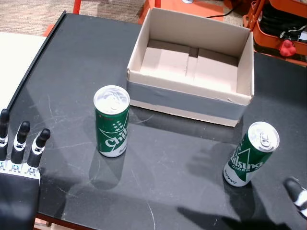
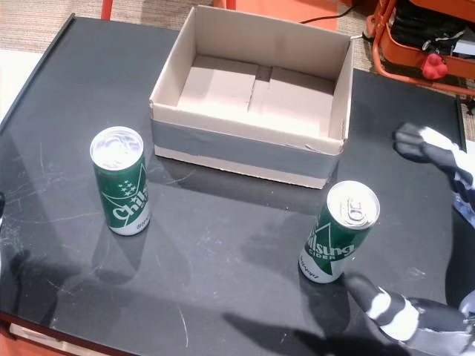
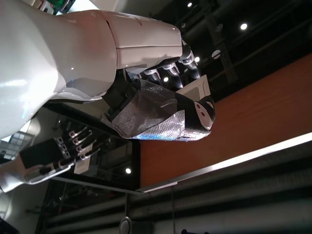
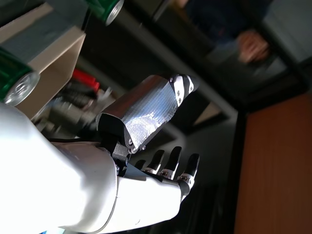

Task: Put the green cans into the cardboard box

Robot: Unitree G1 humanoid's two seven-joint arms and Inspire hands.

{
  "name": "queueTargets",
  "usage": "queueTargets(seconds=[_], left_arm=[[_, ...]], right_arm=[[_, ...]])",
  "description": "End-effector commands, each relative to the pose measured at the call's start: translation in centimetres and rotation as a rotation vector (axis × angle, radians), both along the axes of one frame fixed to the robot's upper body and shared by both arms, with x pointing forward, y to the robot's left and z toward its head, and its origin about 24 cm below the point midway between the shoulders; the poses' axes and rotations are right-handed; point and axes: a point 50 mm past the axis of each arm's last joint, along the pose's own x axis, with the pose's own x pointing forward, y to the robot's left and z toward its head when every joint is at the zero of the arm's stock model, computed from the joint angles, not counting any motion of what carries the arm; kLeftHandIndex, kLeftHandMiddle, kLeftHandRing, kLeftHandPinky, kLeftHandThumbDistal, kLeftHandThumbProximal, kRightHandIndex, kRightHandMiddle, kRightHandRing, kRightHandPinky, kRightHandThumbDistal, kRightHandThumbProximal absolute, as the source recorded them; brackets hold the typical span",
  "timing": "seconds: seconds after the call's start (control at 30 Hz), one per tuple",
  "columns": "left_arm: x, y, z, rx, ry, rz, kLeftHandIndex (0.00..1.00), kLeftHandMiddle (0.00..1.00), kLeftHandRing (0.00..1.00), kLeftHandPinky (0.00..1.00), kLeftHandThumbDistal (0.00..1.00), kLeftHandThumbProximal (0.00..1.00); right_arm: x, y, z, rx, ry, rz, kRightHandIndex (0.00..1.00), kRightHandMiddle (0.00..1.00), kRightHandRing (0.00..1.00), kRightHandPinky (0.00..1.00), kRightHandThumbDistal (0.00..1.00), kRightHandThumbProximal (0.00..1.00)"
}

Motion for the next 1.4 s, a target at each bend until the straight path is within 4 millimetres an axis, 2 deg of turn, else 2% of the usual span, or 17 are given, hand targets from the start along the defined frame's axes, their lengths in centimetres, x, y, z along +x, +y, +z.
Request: queueTargets(seconds=[0.0, 0.13, 0.2, 0.23, 0.3, 0.37, 0.4, 0.5, 0.57, 0.63, 0.7, 0.83, 0.93, 1.07, 1.17, 1.37], left_arm=[[-0.1, 0.1, -0.2, -0.009, 0.007, -0.009, 0.77, 0.77, 0.83, 0.89, 0.38, 0.47], [0.1, 0.1, -0.3, -0.02, 0.007, -0.024, 0.77, 0.78, 0.83, 0.89, 0.37, 0.44], [0.2, 0.2, -0.2, -0.01, 0.005, -0.018, 0.77, 0.77, 0.83, 0.89, 0.39, 0.48], [0.3, 0.3, -0.2, -0.007, 0.005, -0.018, 0.77, 0.77, 0.83, 0.89, 0.38, 0.48], [0.4, 0.3, -0.3, -0.01, 0.007, -0.029, 0.78, 0.77, 0.83, 0.89, 0.35, 0.49], [0.5, 0.2, -0.4, -0.006, 0.006, -0.032, 0.78, 0.77, 0.84, 0.9, 0.35, 0.52], [0.5, 0.3, -0.4, -0.009, 0.006, -0.039, 0.78, 0.77, 0.83, 0.89, 0.36, 0.48], [0.5, 0.4, -0.3, -0.016, 0.003, -0.046, 0.77, 0.77, 0.83, 0.89, 0.4, 0.46], [0.4, 0.5, -0.2, -0.026, 0.006, -0.053, 0.77, 0.77, 0.82, 0.88, 0.41, 0.41], [0.4, 0.6, -0.2, -0.028, 0.006, -0.059, 0.77, 0.77, 0.82, 0.88, 0.41, 0.41], [0.3, 0.7, -0.1, -0.028, 0.005, -0.06, 0.77, 0.77, 0.82, 0.88, 0.41, 0.43], [0.1, 1.1, -0.1, -0.025, 0.014, -0.059, 0.77, 0.76, 0.81, 0.87, 0.41, 0.41], [0.0, 1.3, -0.1, -0.028, 0.012, -0.061, 0.77, 0.76, 0.82, 0.87, 0.35, 0.42], [-0.1, 1.6, -0.2, -0.034, 0.001, -0.074, 0.79, 0.77, 0.83, 0.9, 0.33, 0.45], [-0.1, 1.9, -0.3, -0.042, 0.007, -0.084, 0.8, 0.77, 0.83, 0.9, 0.34, 0.42], [-0.2, 2.1, -0.5, -0.037, 0.01, -0.079, 0.82, 0.76, 0.83, 0.91, 0.34, 0.47]], right_arm=[[0.2, 2.1, -0.8, 0.083, 0.013, -0.006, 0.94, 0.84, 0.81, 0.81, 0.99, 0.59], [1.2, 2.0, -1.3, 0.049, 0.081, 0.028, 0.94, 0.9, 0.88, 0.87, 1.0, 0.59], [2.2, 1.9, -1.6, 0.043, 0.139, 0.033, 0.95, 0.93, 0.91, 0.88, 1.0, 0.59], [2.7, 1.9, -1.7, 0.042, 0.164, 0.034, 0.96, 0.94, 0.91, 0.89, 0.95, 0.58], [4.0, 1.7, -1.6, 0.028, 0.231, 0.053, 0.99, 0.96, 0.91, 0.9, 1.0, 0.58], [5.1, 1.5, -1.4, 0.006, 0.266, 0.065, 0.98, 0.93, 0.88, 0.89, 1.0, 0.58], [5.7, 1.5, -1.3, -0.005, 0.284, 0.081, 0.96, 0.91, 0.87, 0.88, 1.0, 0.6], [7.1, 1.4, -1.3, -0.024, 0.35, 0.139, 0.89, 0.87, 0.85, 0.86, 1.0, 0.58], [7.8, 1.3, -1.6, -0.018, 0.406, 0.182, 0.89, 0.85, 0.84, 0.86, 1.0, 0.57], [8.3, 1.1, -2.0, 0.006, 0.461, 0.224, 0.89, 0.84, 0.82, 0.85, 1.0, 0.55], [8.6, 1.1, -2.4, 0.031, 0.496, 0.247, 0.88, 0.82, 0.8, 0.84, 1.0, 0.55], [8.3, 1.4, -2.7, 0.06, 0.497, 0.257, 0.86, 0.82, 0.8, 0.84, 1.0, 0.55], [8.1, 1.5, -3.0, 0.085, 0.491, 0.261, 0.85, 0.81, 0.78, 0.83, 1.0, 0.54], [7.8, 1.5, -3.2, 0.092, 0.488, 0.252, 0.86, 0.8, 0.78, 0.82, 1.0, 0.56], [7.7, 1.4, -3.2, 0.09, 0.488, 0.241, 0.85, 0.8, 0.77, 0.82, 1.0, 0.57], [7.3, 1.1, -3.2, 0.054, 0.478, 0.201, 0.83, 0.8, 0.77, 0.81, 1.0, 0.6]])
